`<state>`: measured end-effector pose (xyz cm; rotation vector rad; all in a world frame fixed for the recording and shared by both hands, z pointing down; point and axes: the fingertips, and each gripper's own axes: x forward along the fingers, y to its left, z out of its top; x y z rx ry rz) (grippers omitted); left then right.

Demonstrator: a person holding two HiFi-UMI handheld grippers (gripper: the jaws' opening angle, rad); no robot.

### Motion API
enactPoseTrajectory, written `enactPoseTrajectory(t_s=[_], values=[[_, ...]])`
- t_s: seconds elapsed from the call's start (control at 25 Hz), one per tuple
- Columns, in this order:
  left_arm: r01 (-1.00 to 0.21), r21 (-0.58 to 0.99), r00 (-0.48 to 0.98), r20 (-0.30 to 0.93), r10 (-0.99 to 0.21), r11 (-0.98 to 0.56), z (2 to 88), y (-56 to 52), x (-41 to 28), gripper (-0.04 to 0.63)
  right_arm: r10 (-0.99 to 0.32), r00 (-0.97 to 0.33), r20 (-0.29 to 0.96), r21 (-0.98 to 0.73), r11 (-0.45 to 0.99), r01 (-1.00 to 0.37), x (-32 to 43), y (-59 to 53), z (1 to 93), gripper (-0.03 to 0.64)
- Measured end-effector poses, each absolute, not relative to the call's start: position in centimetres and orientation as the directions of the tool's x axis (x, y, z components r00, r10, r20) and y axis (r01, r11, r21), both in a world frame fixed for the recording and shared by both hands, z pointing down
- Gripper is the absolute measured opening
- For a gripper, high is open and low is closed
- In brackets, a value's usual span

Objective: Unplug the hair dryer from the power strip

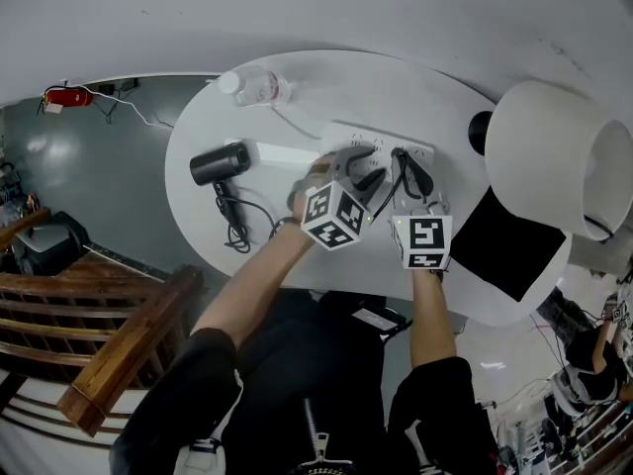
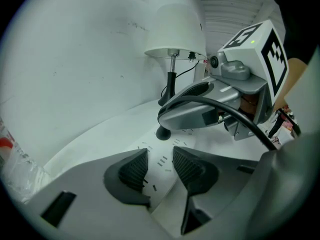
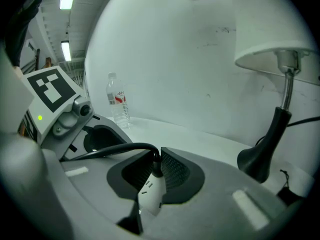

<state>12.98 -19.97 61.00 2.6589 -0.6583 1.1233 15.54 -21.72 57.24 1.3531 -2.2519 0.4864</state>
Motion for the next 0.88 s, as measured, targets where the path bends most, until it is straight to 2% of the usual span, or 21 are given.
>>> enactPoseTrajectory(t_s=[0.28, 0.8, 0.88], values=[[-0.484, -0.001, 0.609, 0.717, -0.338, -0.875, 61.0, -20.2, 12.8, 0.166, -0.693, -0.438, 0.572, -0.168, 0.424, -0.890, 15.6, -23.0, 57.3, 0.046], [-0.457, -0.012, 0.619, 0.713, -0.328, -0.890, 61.1, -19.7, 13.1, 0.167, -0.715, -0.403, 0.572, -0.036, 0.469, -0.883, 15.3, -21.4, 57.0, 0.046], [-0.457, -0.017, 0.619, 0.712, -0.332, -0.889, 61.1, -19.8, 13.1, 0.167, -0.697, -0.418, 0.583, -0.070, 0.469, -0.880, 15.4, -21.7, 57.2, 0.046]])
